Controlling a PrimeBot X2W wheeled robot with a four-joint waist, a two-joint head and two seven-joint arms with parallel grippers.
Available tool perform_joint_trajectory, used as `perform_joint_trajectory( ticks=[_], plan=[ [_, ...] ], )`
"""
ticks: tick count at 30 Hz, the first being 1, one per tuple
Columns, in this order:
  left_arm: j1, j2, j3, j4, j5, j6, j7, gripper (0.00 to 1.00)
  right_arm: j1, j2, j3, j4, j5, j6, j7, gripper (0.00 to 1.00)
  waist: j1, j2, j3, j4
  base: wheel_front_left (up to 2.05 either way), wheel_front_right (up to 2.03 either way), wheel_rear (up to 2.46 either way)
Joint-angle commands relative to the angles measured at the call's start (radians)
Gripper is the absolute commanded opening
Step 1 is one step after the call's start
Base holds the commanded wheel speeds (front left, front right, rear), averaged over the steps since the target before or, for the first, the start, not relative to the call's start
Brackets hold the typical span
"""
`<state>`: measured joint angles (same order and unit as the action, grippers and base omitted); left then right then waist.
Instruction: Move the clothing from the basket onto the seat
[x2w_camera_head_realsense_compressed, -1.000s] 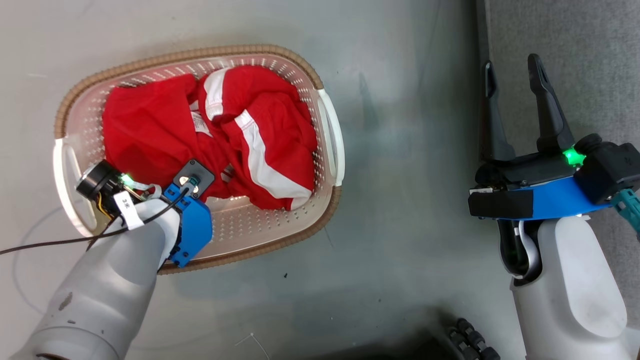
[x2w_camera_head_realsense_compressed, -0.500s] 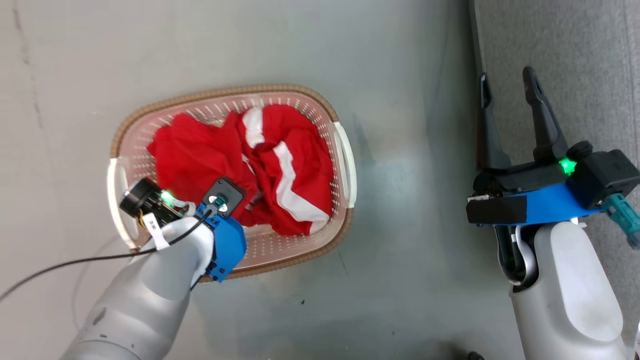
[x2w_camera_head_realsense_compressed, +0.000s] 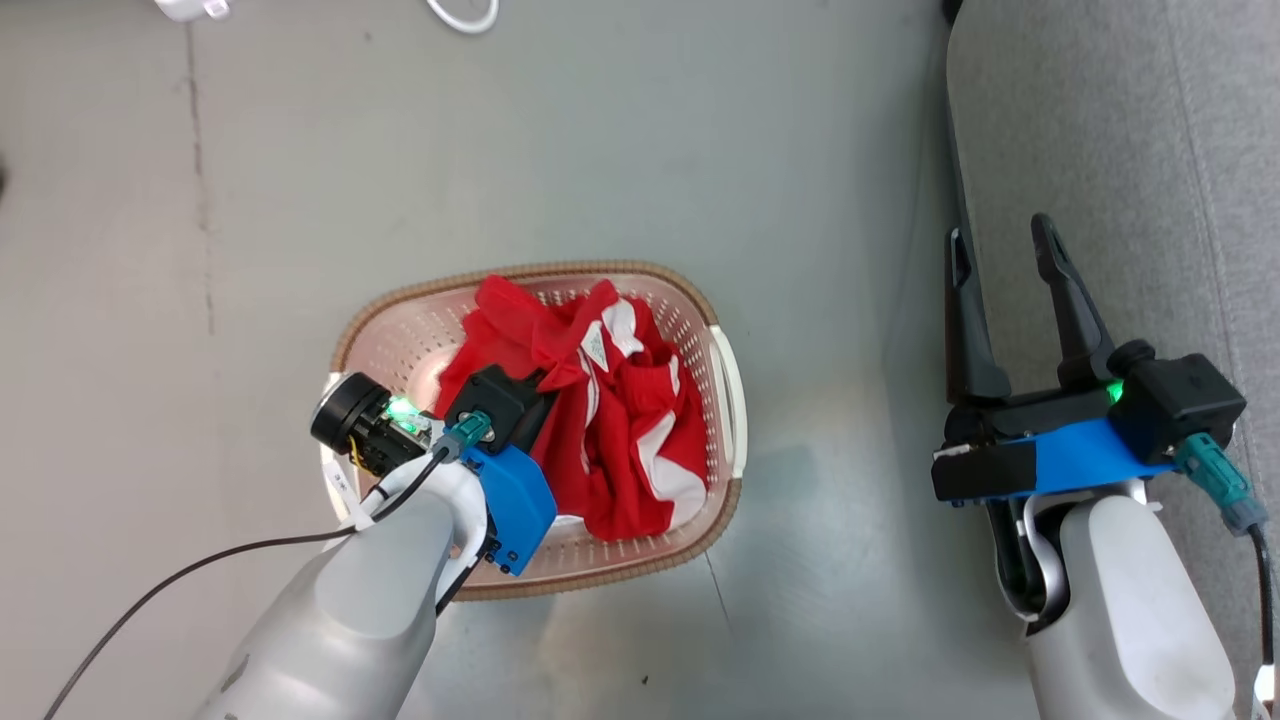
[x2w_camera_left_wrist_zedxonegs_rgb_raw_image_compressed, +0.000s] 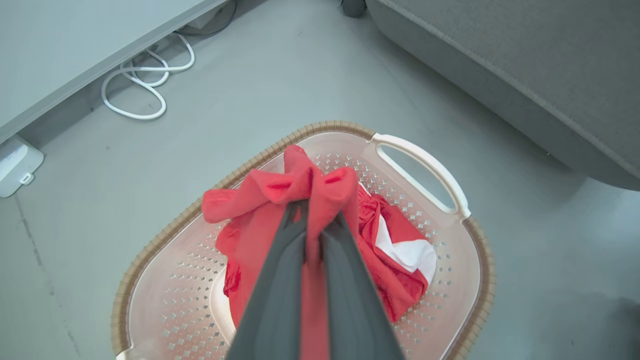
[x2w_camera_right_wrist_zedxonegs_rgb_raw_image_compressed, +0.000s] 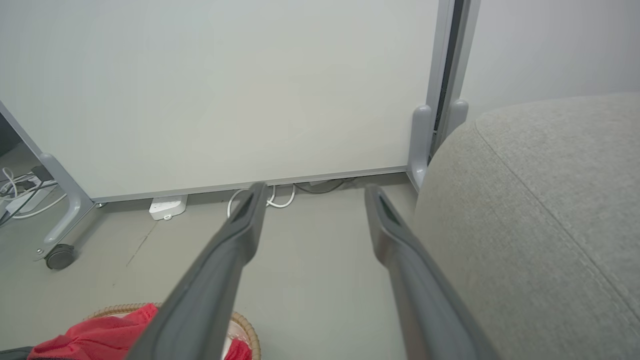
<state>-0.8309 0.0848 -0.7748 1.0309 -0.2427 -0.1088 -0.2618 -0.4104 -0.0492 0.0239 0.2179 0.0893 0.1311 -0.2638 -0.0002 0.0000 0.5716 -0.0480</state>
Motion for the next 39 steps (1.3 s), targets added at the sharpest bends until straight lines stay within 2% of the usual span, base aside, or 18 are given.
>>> perform_joint_trajectory(
  ticks=[1,15,24,39],
  plan=[
    [0.022,0.011,0.017,-0.037,-0.006,0.006,-0.004,0.00,0.015,-0.002,0.000,0.006,-0.004,-0.001,-0.001,1.00,0.0002,0.0000,-0.053,0.020,0.00,0.00,0.00],
    [0.110,0.026,0.121,-0.283,-0.014,0.013,-0.005,0.00,0.098,-0.002,-0.004,0.040,0.001,-0.001,-0.001,1.00,0.0002,0.0000,-0.221,0.050,0.00,0.00,0.00],
    [0.119,0.009,0.173,-0.416,-0.003,0.018,-0.004,0.00,0.162,-0.002,0.004,0.062,0.013,-0.001,-0.001,1.00,0.0002,0.0000,-0.340,0.057,0.00,0.00,0.00],
    [0.116,-0.012,0.165,-0.522,0.011,0.015,-0.004,0.00,0.262,-0.002,-0.006,0.078,0.034,-0.001,-0.001,1.00,0.0002,0.0000,-0.469,0.073,0.00,0.00,0.00]
  ],
)
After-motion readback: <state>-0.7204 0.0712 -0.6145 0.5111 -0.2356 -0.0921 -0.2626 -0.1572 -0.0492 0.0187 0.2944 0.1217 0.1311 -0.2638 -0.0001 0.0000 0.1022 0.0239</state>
